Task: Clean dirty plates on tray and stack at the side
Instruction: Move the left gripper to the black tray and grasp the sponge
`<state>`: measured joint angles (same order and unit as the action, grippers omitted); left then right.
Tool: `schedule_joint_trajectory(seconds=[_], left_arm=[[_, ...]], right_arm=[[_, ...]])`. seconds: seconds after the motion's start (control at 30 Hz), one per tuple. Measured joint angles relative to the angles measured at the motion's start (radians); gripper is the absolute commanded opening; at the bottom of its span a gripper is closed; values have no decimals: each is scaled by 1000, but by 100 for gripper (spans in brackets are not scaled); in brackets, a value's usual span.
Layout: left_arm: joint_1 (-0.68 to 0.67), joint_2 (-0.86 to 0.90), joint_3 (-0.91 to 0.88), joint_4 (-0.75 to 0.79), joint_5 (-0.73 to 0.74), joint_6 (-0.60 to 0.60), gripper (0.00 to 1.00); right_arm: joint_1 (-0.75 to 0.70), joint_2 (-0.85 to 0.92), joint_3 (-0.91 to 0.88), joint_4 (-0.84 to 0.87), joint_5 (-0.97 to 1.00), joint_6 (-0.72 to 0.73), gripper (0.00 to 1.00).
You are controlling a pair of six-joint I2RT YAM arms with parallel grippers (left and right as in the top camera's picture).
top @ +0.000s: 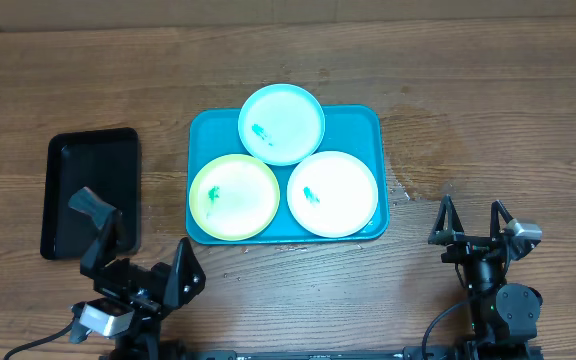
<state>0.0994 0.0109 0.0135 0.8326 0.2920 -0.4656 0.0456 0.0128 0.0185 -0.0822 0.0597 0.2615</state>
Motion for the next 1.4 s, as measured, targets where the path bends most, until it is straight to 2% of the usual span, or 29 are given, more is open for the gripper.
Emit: schedule_joint_trajectory(seconds=[0.1, 0.17, 0.33, 0.47, 0.5, 0.57, 0.7, 0.8, 0.97, 1.1, 1.17, 1.27, 1.4], left_arm=[[0, 0, 10, -64, -34, -8, 100], [0, 5, 47, -158, -81, -8, 100], [0, 132, 233, -286, -148, 61, 100], [0, 354, 488, -515, -189, 188, 100], [0, 458, 597, -642, -188, 227, 100], [0, 590, 712, -769, -167, 261, 100], [0, 797, 850, -952, -116, 331, 100], [8, 909, 935, -1102, -174, 353, 100], [112, 1107, 1170, -1414, -268, 354, 100], [182, 1220, 1240, -1537, -291, 357, 100], [220, 1287, 1242, -1583, -393, 277, 100], [308, 1368, 1243, -1624, -463, 143, 100], [373, 1497, 1246, -1709, -442, 48, 100]], right_arm=[[0, 0, 0, 0, 0, 0, 100], [0, 0, 0, -1, 0, 0, 100], [0, 0, 0, 0, 0, 0, 100], [0, -1, 0, 0, 0, 0, 100], [0, -2, 0, 0, 0, 0, 100], [0, -2, 0, 0, 0, 0, 100], [0, -2, 0, 0, 0, 0, 100], [0, -2, 0, 1, 0, -1, 100], [0, -2, 0, 0, -1, 0, 100], [0, -2, 0, -1, 0, 0, 100], [0, -2, 0, 0, 0, 0, 100], [0, -2, 0, 0, 0, 0, 100], [0, -2, 0, 0, 0, 0, 100]])
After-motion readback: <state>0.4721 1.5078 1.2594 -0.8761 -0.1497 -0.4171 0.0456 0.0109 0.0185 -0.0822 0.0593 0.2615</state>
